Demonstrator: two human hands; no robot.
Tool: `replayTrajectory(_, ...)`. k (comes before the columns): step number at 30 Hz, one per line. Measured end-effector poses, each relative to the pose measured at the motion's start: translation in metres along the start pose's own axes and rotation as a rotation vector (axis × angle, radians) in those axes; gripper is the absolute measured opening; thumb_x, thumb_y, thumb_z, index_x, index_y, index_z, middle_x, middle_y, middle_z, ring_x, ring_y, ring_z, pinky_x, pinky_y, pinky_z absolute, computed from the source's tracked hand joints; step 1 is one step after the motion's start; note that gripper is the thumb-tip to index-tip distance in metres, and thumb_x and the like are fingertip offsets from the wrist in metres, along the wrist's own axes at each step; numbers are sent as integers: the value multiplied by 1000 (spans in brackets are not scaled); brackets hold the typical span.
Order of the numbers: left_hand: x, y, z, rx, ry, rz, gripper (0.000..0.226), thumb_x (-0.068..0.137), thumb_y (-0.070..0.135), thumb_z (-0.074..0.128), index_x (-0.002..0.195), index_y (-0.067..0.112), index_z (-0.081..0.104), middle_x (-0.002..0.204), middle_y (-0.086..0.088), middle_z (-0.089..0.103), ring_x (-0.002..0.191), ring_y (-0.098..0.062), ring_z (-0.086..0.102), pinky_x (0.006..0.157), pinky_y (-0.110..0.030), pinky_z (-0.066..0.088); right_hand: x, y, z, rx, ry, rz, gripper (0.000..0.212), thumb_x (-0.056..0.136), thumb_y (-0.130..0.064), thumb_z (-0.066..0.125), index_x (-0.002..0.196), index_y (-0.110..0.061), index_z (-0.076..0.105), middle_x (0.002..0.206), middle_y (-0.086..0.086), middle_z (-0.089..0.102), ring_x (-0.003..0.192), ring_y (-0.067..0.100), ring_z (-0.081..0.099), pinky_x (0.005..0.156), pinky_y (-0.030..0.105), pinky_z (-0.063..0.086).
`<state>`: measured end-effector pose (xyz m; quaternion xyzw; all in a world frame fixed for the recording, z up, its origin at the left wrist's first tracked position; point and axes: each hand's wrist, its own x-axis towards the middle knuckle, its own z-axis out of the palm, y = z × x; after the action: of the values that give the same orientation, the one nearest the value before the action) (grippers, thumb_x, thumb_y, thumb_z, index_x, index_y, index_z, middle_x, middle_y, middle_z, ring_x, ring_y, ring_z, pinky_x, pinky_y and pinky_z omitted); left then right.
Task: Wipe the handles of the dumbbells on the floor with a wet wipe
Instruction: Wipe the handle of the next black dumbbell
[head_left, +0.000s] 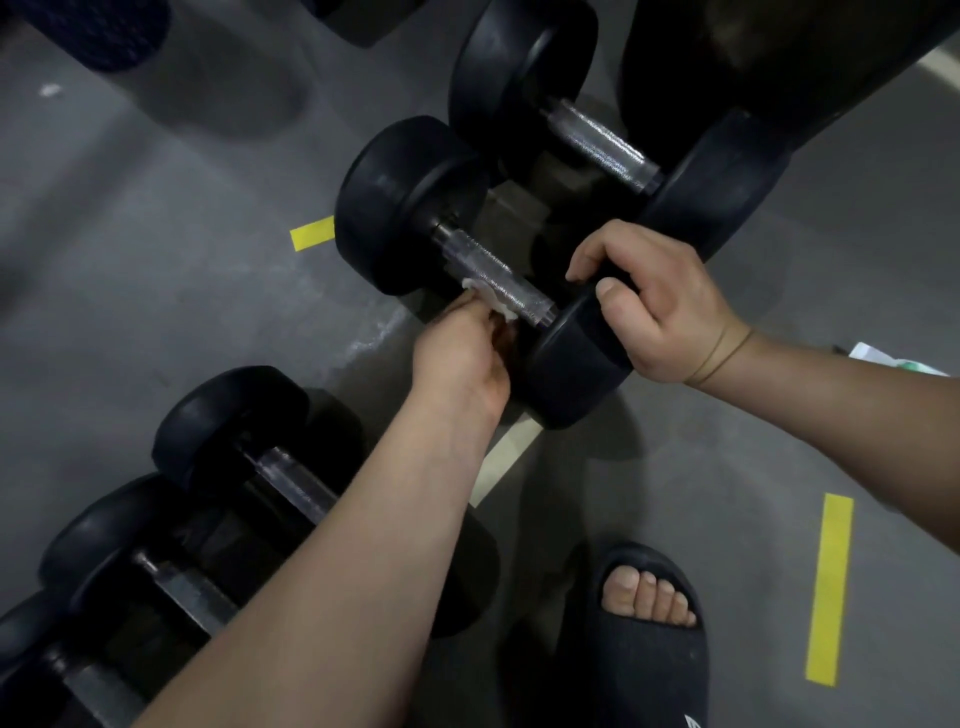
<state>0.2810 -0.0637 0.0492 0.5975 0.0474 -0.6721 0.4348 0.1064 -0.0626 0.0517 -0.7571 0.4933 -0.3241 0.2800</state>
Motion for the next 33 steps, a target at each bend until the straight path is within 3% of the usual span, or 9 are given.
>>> replayTrajectory(2, -5, -1, -4, 17, 25, 57, 16, 96, -3, 59, 103, 8, 69, 84, -6, 76, 69, -12, 75, 57, -21, 57, 0, 0, 0, -3, 2, -4, 25, 81, -13, 45, 96, -3, 62, 91, 6, 63, 85, 24, 60, 75, 46, 49)
replayTrajectory(5, -3, 3, -9, 164, 66, 256, 25, 92, 0, 68, 115, 9, 72, 95, -4, 78, 86, -12, 76, 76, -21, 60, 1, -1, 0, 2, 1, -3, 24, 80, -13, 45, 96, -3, 62, 91, 6, 63, 84, 24, 60, 75, 45, 49)
replayTrajectory(9, 21, 16, -17, 666, 177, 678, 24, 93, 21, 70, 116, 21, 76, 105, 5, 76, 100, -7, 70, 97, -22, 52, 0, -1, 0, -1, 8, 5, 24, 81, -12, 45, 96, -4, 62, 90, 5, 63, 85, 23, 60, 76, 45, 49)
replayTrajectory(13, 21, 18, -12, 1066, 198, 927, 23, 103, 25, 55, 109, 12, 72, 83, 12, 62, 73, -1, 54, 68, -6, 41, 0, -1, 0, -2, 2, 9, 23, 80, -13, 46, 95, -4, 62, 90, 5, 63, 84, 22, 60, 75, 44, 49)
replayTrajectory(18, 22, 11, -23, 1535, -97, 1256, 19, 100, 30, 59, 81, 35, 56, 76, 14, 58, 73, -7, 60, 69, -33, 47, 1, -1, 0, 4, -1, 10, 23, 80, -12, 46, 95, -5, 62, 90, 4, 62, 83, 23, 59, 74, 44, 49)
replayTrajectory(21, 21, 13, -37, 1801, -350, 1359, 28, 98, 11, 60, 125, 15, 64, 106, -5, 54, 91, -23, 56, 76, -34, 50, 0, -2, -1, -4, 4, 10, 23, 81, -13, 46, 96, -5, 62, 90, 3, 63, 84, 22, 59, 74, 44, 49)
replayTrajectory(26, 25, 40, -13, 1816, 49, 1116, 35, 93, -2, 48, 128, 2, 51, 126, -23, 49, 104, -41, 55, 79, -37, 40, -1, -2, -1, -4, -1, 21, 24, 81, -15, 45, 96, -6, 61, 91, 3, 63, 85, 22, 60, 75, 45, 49)
replayTrajectory(28, 25, 37, -12, 1783, 39, 1090, 34, 91, -4, 49, 125, 0, 51, 126, -22, 49, 104, -39, 55, 80, -36, 40, 0, -2, -1, -1, -6, 22, 24, 81, -15, 45, 97, -6, 61, 91, 3, 62, 85, 22, 60, 75, 45, 49)
replayTrajectory(33, 16, 22, -31, 1728, -569, 1237, 25, 100, 5, 53, 122, -1, 62, 107, -3, 52, 87, -13, 50, 82, -28, 49, 0, -2, -1, -6, -3, 14, 24, 81, -15, 46, 97, -5, 61, 91, 3, 62, 85, 23, 59, 75, 45, 49)
